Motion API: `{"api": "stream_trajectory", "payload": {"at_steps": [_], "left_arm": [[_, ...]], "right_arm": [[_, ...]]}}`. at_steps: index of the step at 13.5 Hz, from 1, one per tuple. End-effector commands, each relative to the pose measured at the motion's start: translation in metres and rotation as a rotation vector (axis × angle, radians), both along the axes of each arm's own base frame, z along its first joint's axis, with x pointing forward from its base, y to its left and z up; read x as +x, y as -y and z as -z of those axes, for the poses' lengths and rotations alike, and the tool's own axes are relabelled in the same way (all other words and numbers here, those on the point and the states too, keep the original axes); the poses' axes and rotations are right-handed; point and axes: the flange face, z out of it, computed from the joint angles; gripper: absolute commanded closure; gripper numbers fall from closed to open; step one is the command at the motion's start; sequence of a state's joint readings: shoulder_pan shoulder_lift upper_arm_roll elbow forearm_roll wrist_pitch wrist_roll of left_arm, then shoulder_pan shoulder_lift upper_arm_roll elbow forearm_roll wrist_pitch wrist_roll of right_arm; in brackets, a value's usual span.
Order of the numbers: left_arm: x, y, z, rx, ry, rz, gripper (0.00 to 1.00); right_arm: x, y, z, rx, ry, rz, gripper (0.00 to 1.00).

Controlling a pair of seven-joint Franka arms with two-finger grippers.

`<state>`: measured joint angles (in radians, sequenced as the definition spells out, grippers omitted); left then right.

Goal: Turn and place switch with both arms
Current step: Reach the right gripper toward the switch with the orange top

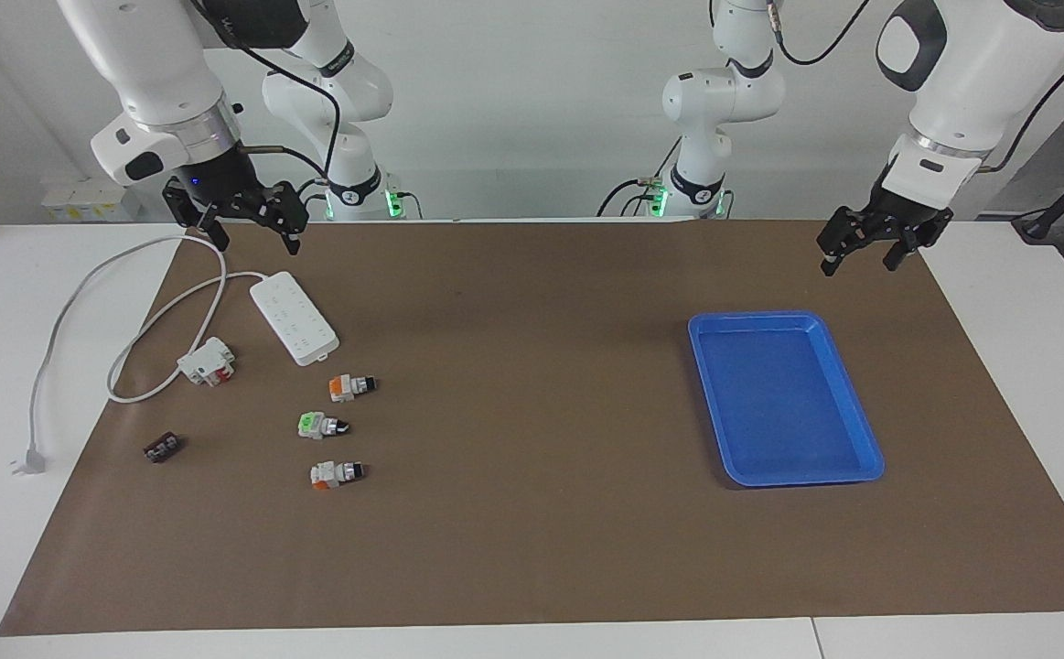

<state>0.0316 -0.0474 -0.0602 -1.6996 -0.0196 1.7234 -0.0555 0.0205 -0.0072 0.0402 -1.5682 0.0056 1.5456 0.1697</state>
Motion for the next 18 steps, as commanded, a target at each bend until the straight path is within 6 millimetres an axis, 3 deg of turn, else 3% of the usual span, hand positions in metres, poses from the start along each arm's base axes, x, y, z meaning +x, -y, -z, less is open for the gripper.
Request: {"api": "stream_trajectory", "payload": {"at_steps": [1,6,9,15,18], "left_arm": [[-0.005,-0.003,-0.006,0.014,0.003,-0.001,0.00],[-0.010,-0.010,-0.007,0.011,-0.003,-0.017,0.00],[-0.010,-0.010,-0.006,0.011,-0.007,-0.015,0.00],[-0.010,-0.010,-0.006,0.011,-0.008,-0.015,0.00],[-0.010,-0.010,-0.006,0.011,-0.008,-0.015,0.00]], "right_arm": [[-0.006,0.000,-0.001,-0.021,0.017,0.015,0.00],[-0.006,-0.001,0.000,-0.021,0.018,-0.008,0.00],[-0.010,-0.002,0.011,-0.017,0.031,-0.133,0.00],[-0.029,-0.003,0.051,0.011,0.005,-0.609,0.00],[-0.035,-0.004,0.074,-0.005,0.051,-0.969,0.00]]}}
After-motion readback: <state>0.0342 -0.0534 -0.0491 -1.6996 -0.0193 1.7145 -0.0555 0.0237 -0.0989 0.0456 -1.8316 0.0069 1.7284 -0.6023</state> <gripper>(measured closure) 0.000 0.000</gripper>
